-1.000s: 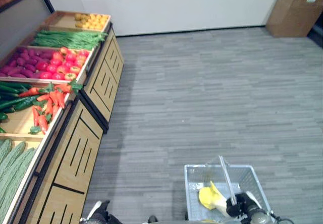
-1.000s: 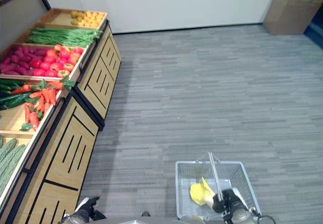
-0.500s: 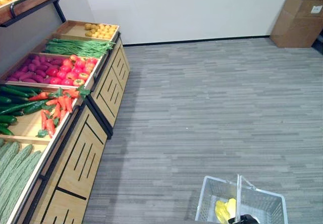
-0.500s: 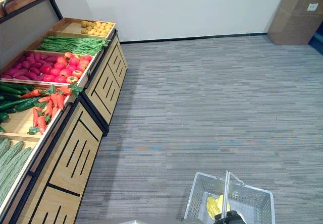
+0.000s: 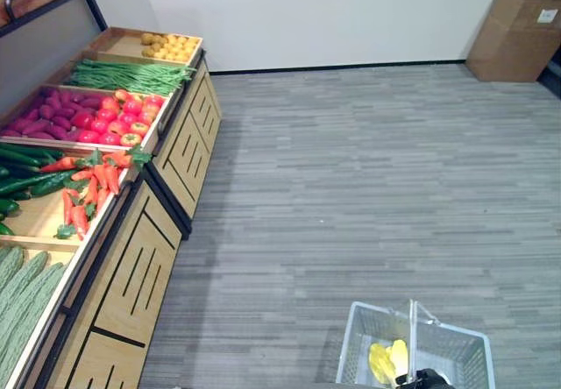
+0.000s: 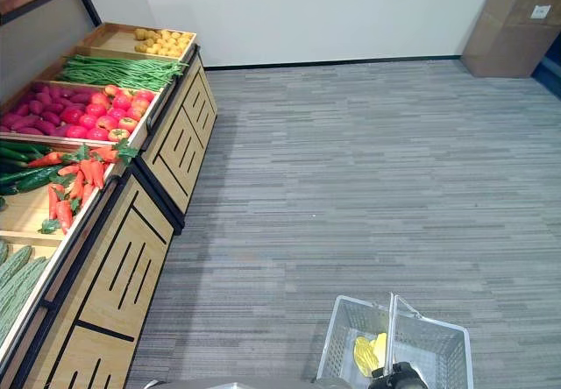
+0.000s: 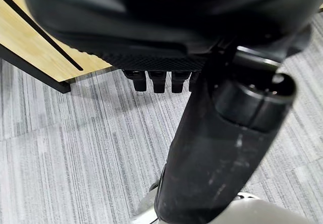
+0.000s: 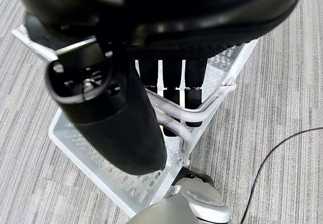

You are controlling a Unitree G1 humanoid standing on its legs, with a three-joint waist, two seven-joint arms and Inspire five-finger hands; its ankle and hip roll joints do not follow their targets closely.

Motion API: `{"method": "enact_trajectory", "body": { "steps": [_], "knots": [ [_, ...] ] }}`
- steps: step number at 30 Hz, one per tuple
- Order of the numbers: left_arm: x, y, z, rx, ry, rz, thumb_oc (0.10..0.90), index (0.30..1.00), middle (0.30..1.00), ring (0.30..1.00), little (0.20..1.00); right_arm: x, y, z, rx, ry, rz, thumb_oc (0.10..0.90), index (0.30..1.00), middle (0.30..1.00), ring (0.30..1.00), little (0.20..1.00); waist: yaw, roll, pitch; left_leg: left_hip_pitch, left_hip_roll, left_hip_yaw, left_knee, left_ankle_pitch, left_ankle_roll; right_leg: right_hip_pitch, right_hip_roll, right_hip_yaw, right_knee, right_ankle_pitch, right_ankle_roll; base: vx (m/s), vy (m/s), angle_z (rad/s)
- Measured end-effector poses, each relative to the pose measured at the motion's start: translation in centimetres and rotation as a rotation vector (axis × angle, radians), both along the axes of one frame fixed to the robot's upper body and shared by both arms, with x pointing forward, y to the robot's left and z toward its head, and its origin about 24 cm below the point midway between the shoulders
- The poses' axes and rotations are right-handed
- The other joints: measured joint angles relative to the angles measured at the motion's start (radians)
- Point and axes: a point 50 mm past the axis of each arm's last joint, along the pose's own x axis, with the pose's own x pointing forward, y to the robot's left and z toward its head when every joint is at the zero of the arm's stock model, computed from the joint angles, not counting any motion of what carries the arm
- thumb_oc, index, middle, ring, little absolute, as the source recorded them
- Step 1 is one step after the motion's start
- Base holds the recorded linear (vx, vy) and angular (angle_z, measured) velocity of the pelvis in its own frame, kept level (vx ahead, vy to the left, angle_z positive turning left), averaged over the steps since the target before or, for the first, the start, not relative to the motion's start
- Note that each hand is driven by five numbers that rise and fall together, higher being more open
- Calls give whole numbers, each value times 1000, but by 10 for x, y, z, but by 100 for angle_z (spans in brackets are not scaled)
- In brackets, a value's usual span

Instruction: Get the vegetables into the basket

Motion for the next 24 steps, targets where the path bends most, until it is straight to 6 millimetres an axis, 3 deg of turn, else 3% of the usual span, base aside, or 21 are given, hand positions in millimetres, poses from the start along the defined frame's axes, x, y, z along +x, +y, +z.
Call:
{"method": "enact_trajectory", "body": {
  "steps": [5, 6, 10, 11, 15, 16, 18, 19, 21, 22, 24],
  "knots": [
    [10, 12, 4, 31, -23, -3, 900, 1000, 1000, 1000, 1000, 15, 2, 2, 9, -33, 10, 400, 300, 300, 300, 300, 3, -30, 26, -3, -18, 8, -13, -8, 16, -50, -12, 10, 80, -18, 23, 42, 165, -15],
    [17, 18, 7, 45, -42, -1, 900, 1000, 1000, 1000, 1000, 31, 5, 5, 16, -75, 17, 400, 300, 300, 300, 300, 11, -45, 58, 0, -22, 20, -13, 2, 20, -120, -20, -7, 210, -37, 45, 55, 161, -32],
    [30, 30, 13, 69, -79, 21, 900, 1000, 1000, 1000, 1000, 54, 11, 9, 31, -144, 31, 400, 300, 300, 300, 300, 21, -88, 123, 31, -51, 22, -17, -22, 58, -228, -68, -43, 449, -59, 68, 109, 111, -23],
    [33, 29, 13, 68, -90, 17, 900, 1000, 1000, 1000, 1000, 53, 12, 9, 34, -140, 32, 400, 300, 300, 300, 300, 23, -99, 127, 44, -55, 12, -21, -31, 69, -230, -79, -46, 465, -78, 52, 159, 89, 12],
    [32, 26, 12, 60, -84, 16, 900, 1000, 1000, 1000, 1000, 48, 16, 6, 44, -125, 34, 400, 300, 300, 300, 300, 25, -94, 130, 39, -50, 12, -18, -34, 74, -245, -58, -29, 292, -68, 54, 87, -3, 9],
    [30, 23, 11, 53, -74, 18, 900, 1000, 1000, 1000, 1000, 48, 15, 6, 43, -124, 25, 400, 300, 300, 300, 300, 25, -86, 136, 41, -40, 18, -17, -23, 59, -251, -37, -7, 136, -16, 55, 247, -76, 7],
    [25, 22, 9, 51, -57, 26, 900, 1000, 1000, 1000, 1000, 47, 14, 6, 41, -121, 15, 400, 300, 300, 300, 300, 26, -72, 141, 48, -28, 20, -17, -37, 57, -249, -9, 34, 4, 38, 59, 256, -91, -4],
    [20, 22, 8, 50, -40, 48, 900, 1000, 1000, 1000, 1000, 48, 14, 6, 48, -128, -1, 400, 300, 300, 300, 300, 28, -69, 145, 63, -25, 30, -17, -48, 49, -242, -3, 33, -130, 87, 59, 354, -153, -9],
    [14, 22, 7, 49, -29, 53, 900, 1000, 1000, 1000, 1000, 43, 14, 5, 51, -121, -12, 400, 300, 300, 300, 300, 25, -70, 143, 96, -28, 25, -17, -75, 27, -227, -8, -15, -178, 105, 63, 331, -144, 0],
    [8, 19, 6, 40, -18, 57, 900, 1000, 1000, 1000, 1000, 34, 12, 3, 47, -94, -23, 400, 300, 300, 300, 300, 32, -52, 127, 135, -8, 14, -17, -108, 12, -197, -9, -83, -165, 169, 60, 451, -196, 8],
    [2, 16, 4, 32, -2, 57, 900, 1000, 1000, 1000, 1000, 24, 8, 2, 38, -68, -28, 400, 300, 300, 300, 300, 27, -21, 98, 147, 36, -7, -9, -125, -3, -177, 23, -99, -160, 193, 41, 590, -276, 34]
  ]
}}
